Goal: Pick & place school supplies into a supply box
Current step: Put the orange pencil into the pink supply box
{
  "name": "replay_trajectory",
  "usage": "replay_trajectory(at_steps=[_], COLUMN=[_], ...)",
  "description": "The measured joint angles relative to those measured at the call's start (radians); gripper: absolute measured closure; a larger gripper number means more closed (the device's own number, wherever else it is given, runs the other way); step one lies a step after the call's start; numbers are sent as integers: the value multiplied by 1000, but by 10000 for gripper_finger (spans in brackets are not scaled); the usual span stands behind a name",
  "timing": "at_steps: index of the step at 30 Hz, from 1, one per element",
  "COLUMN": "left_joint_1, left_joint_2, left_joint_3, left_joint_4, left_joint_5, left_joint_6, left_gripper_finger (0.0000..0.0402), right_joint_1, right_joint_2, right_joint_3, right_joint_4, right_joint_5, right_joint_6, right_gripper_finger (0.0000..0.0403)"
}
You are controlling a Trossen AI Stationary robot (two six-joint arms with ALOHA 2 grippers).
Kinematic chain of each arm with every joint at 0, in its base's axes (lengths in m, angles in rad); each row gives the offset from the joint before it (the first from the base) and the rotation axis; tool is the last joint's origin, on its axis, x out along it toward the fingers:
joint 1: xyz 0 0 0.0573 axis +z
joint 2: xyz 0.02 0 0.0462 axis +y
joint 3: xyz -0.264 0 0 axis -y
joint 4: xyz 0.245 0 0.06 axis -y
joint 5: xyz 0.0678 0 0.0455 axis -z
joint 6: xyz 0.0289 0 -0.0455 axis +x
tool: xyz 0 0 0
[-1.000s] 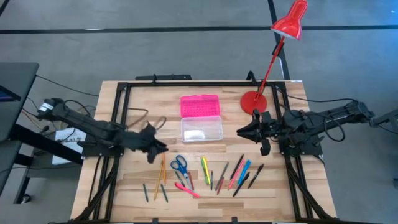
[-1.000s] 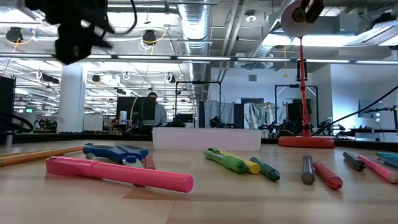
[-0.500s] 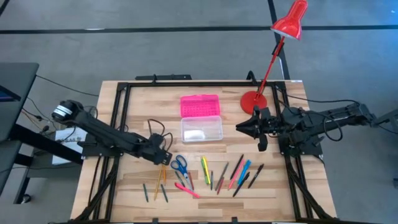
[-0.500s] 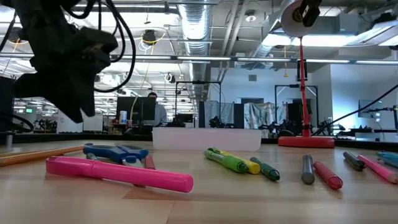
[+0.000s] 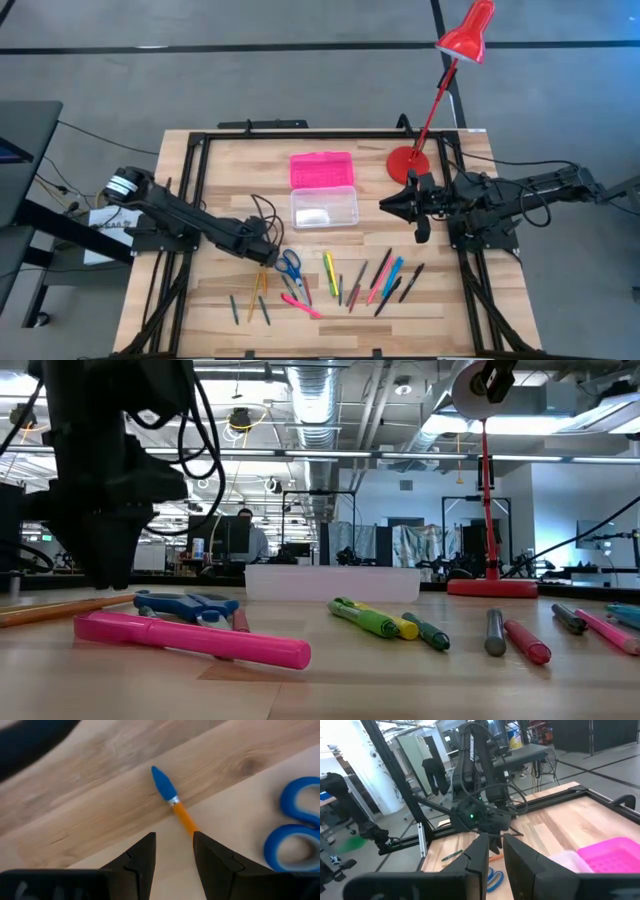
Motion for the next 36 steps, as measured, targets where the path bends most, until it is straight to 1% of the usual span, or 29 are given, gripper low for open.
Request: replay_trajectory(at_steps=[5,12,22,27,31,36], left_joint_1=[2,4,3,8,23,46], left_joint_2=[25,27,3,1,20,67], left_joint_3=[1,1,0,0,-2,2], left_joint_4=[35,55,103,100,103,183], left_joint_5=[-2,-10,3,3,-4,-11], left_joint_6=[-8,-23,-94,-128,-152,-140], left_gripper_finger=[276,276,276,276,276,276], right_joint_1=[0,0,0,0,0,0], right_joint_2=[0,0,0,0,0,0], right_joint_3=[0,0,0,0,0,0], right_joint_4=[-7,-7,-10,-30,-36,-45], right_joint_5=[0,0,0,0,0,0], right_joint_6=[1,1,1,3,3,3], right_gripper_finger=[351,351,351,351,351,351])
